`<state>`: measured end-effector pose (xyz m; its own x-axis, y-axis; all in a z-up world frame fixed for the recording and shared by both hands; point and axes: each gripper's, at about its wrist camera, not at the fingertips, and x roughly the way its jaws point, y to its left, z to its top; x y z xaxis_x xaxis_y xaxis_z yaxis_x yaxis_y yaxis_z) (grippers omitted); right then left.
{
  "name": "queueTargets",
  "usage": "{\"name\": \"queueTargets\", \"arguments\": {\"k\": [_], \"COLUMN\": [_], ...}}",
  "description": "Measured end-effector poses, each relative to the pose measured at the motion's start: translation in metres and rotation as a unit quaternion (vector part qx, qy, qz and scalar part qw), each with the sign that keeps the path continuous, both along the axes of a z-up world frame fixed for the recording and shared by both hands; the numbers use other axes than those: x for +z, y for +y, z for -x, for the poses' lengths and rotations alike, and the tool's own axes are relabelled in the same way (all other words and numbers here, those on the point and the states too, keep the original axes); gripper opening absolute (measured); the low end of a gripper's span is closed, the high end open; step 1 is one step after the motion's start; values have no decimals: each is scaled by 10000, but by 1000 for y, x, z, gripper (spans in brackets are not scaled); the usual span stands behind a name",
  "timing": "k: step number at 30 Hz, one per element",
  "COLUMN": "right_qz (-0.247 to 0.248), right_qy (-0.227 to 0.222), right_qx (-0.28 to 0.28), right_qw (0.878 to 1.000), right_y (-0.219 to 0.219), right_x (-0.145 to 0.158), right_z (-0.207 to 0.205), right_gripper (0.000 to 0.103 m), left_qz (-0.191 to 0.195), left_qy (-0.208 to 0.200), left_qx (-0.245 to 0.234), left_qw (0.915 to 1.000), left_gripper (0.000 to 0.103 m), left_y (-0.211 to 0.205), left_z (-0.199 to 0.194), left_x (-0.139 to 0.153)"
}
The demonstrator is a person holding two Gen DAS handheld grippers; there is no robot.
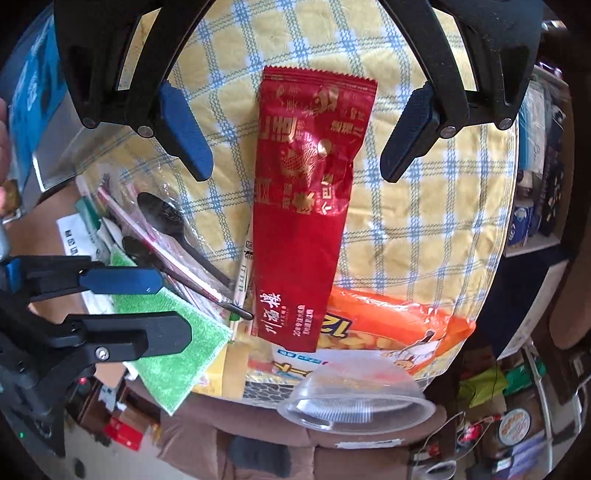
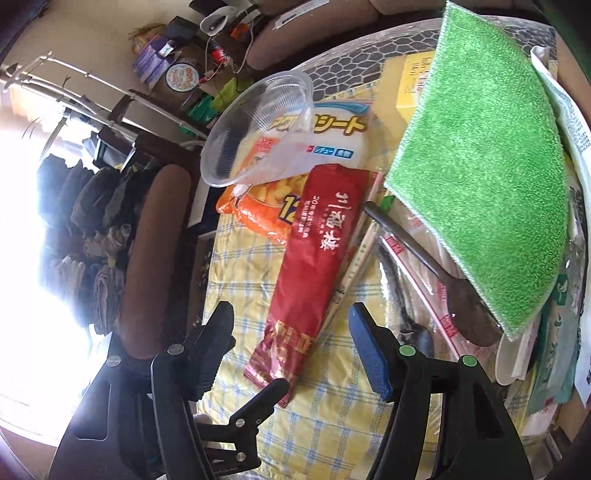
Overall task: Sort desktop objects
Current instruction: 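Grasp the long red snack packet with the left tool, then lift the red packet with the left tool while the right tool grasps green-wrapped chopsticks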
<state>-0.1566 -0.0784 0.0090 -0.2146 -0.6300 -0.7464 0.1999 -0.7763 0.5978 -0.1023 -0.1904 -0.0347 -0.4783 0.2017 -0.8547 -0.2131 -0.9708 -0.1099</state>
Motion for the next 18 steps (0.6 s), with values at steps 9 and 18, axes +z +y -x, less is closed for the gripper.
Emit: {"name": "queueTargets", "arguments": {"k": [9,18], "right_qz": [-154,115], "right_qy": [145,71], "right_qx": [138,-54], "right_qw": [9997,9999], "right_y": [7,-1], "right_x": [1,-3], "right_z": [-2,2], "right_gripper": [73,73], "left_qz": [187,-1059], "left_qy": [-158,-530], "left_qx": [76,591], "left_qw": [9997,9912], "left_gripper": [53,45], "left_y": [0,-61], "left_z": [25,-21], "left_x": [-23,-1]}}
